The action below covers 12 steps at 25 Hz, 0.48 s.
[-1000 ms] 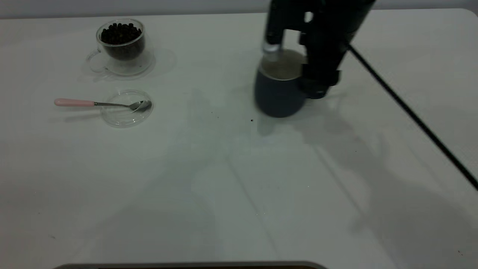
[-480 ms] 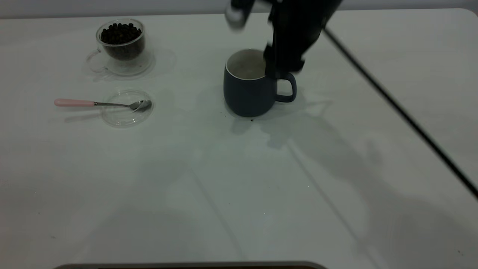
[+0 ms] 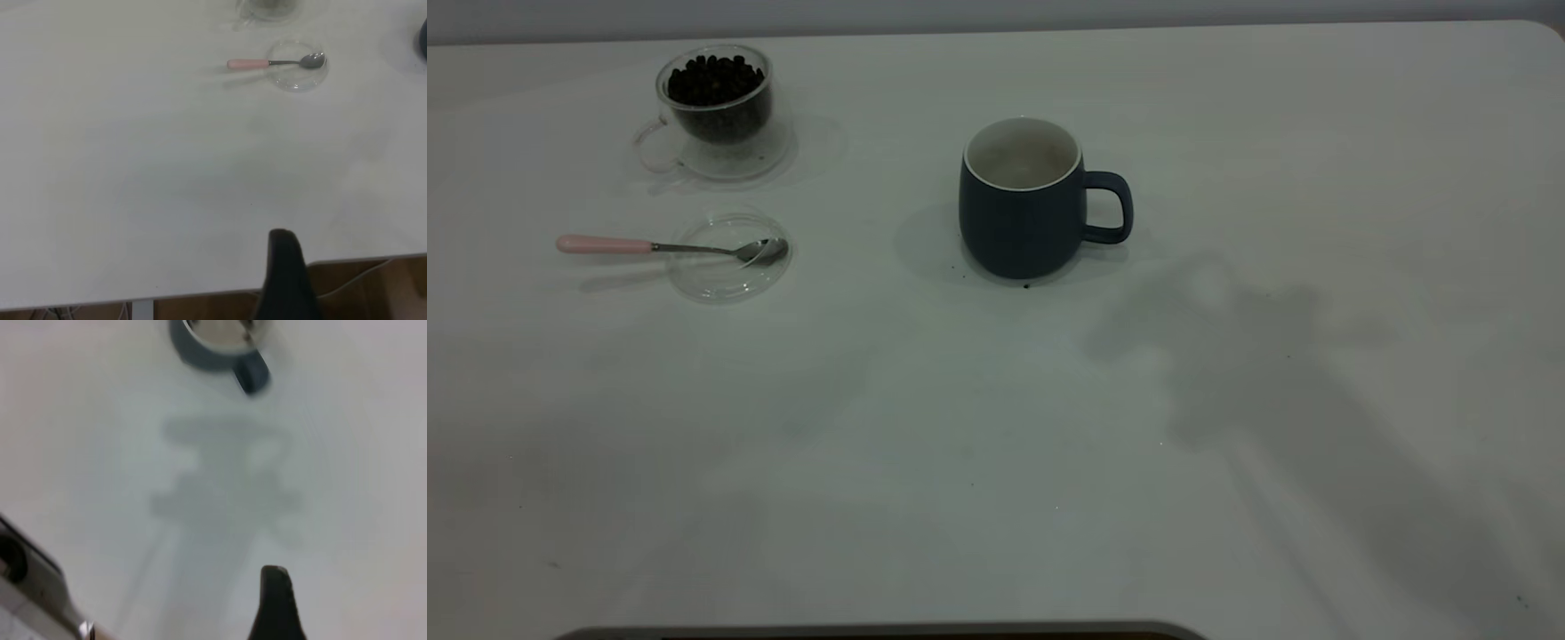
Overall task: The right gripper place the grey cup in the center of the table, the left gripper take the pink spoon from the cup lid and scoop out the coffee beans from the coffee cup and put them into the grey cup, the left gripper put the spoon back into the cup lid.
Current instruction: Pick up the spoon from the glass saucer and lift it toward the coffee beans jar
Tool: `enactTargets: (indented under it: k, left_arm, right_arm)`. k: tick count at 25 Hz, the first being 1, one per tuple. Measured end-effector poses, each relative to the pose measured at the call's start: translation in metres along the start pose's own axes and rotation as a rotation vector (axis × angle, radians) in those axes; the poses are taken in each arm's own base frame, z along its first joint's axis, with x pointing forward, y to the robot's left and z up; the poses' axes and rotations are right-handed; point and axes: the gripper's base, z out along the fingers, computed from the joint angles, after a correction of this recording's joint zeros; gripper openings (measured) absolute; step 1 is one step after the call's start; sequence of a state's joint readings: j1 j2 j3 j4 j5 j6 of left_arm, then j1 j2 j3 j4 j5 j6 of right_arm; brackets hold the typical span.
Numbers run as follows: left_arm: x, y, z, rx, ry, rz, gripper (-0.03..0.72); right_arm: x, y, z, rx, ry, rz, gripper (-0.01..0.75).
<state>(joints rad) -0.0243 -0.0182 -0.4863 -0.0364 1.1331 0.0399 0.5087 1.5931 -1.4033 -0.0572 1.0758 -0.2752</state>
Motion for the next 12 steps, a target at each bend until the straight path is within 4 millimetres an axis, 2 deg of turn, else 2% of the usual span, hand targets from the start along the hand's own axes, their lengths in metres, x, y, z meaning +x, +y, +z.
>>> enactTargets:
  k: [3,6,10,12]
  left_arm:
    - [0.0,0.0,0.0,0.0,0.0,0.0,0.588]
    - [0.0,0.0,0.0,0.0,0.0,0.0,0.588]
    - [0.0,0.0,0.0,0.0,0.0,0.0,0.588]
    - [0.0,0.0,0.0,0.0,0.0,0.0,0.588]
  right_arm:
    - [0.021,0.004,-0.045,0.001,0.008,0.046,0.593]
    - [0.041,0.01,-0.072,-0.004,-0.037,0.068,0.592]
    - [0.083,0.025,-0.084,-0.023,-0.036,0.078,0.59]
    - [0.105,0.033,-0.082,-0.046,-0.023,0.087,0.59]
